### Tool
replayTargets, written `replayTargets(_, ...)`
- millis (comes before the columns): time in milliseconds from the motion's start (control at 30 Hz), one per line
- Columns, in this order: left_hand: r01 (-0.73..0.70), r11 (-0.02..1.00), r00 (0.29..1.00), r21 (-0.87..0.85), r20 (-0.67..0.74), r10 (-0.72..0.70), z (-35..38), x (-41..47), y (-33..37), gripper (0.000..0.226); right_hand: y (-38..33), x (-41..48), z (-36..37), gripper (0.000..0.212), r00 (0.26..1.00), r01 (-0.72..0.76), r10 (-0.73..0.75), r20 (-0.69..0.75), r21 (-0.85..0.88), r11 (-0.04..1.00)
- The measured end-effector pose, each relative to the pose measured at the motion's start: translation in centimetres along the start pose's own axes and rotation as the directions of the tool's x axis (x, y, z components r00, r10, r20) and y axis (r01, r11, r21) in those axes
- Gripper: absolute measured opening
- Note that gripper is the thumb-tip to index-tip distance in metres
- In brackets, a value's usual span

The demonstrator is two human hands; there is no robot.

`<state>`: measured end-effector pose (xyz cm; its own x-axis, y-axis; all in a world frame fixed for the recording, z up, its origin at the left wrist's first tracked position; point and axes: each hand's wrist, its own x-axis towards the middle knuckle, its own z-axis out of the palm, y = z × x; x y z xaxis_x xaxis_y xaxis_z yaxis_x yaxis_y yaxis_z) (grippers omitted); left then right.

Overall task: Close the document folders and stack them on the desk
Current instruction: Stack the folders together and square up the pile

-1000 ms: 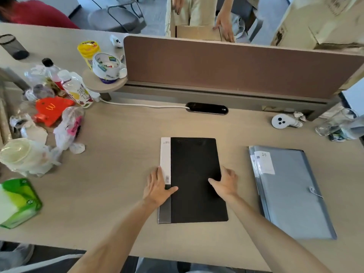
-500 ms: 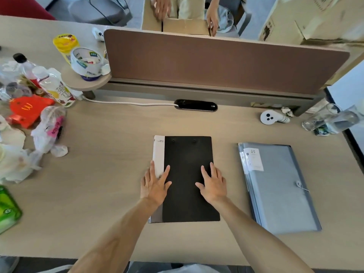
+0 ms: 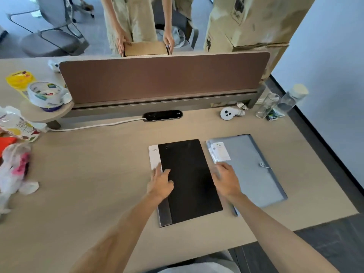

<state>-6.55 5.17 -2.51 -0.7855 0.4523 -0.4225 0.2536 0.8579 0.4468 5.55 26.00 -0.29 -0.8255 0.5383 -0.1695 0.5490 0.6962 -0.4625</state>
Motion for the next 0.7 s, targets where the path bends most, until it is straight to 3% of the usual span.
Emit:
replayTargets(133, -0.062, 0.970, 0.990, -0.235, 0.111, 0.090, 2.0, 0.8, 7.0, 0.043, 5.7, 2.5, -3.5, 0.029, 0.991, -0.098, 0.107, -0.075, 0.107, 0.989)
replayTargets(300, 0.106, 0.899, 0.957, -0.426, 0.288, 0.024, 5.1, 1.6, 15.1, 0.047, 13.7, 4.7, -5.9, 0.035, 0.966, -0.259, 0.259, 0.025, 0.191, 0.947)
replayTargets(500, 0.274, 0.809, 0.941, -0.519, 0.317, -0.115, 8.1, 3.5, 19.0, 0.046, 20.1, 7.0, -7.8, 0.042, 0.936, -0.337, 0.317, 0.150, 0.137, 0.931)
replayTargets(700, 0.419, 0.533, 0.908, -0.735, 0.328, -0.261, 8.9, 3.7, 22.2, 0.047, 21.4, 7.8, -8.2, 0.045, 0.928, -0.359, 0.324, 0.183, 0.208, 0.910)
